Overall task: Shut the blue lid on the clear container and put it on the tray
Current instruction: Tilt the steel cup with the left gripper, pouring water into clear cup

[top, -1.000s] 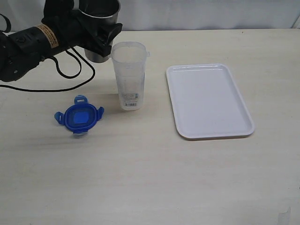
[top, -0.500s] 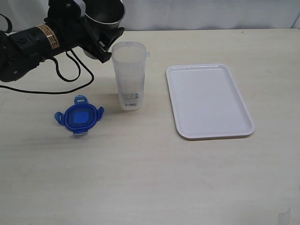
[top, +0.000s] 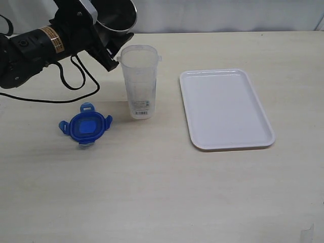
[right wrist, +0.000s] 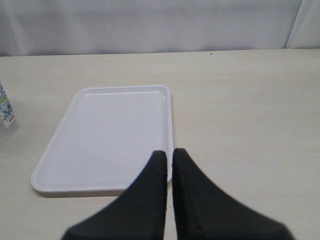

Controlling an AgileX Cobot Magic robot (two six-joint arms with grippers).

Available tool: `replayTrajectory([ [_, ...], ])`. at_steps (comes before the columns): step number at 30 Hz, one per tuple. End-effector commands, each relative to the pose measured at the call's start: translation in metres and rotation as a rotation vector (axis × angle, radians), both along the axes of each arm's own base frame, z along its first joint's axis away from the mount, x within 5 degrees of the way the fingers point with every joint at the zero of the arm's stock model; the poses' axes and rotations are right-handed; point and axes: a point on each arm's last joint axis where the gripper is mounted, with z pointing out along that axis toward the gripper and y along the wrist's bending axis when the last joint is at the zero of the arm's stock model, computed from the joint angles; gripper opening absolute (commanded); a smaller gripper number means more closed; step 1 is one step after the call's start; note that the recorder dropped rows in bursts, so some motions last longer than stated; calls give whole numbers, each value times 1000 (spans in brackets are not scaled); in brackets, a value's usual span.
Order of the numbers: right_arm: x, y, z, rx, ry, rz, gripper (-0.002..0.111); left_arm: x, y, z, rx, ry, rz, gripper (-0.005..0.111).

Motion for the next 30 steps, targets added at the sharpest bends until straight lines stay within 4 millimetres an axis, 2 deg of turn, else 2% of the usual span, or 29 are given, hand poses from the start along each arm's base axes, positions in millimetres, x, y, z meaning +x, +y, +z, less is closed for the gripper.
replayTrajectory([
  [1,0,0,0,3,-6,3,4,0,-3,18,-28,-122,-25,0],
  [30,0,0,0,3,-6,3,4,1,-2,19,113,-251,-27,0],
])
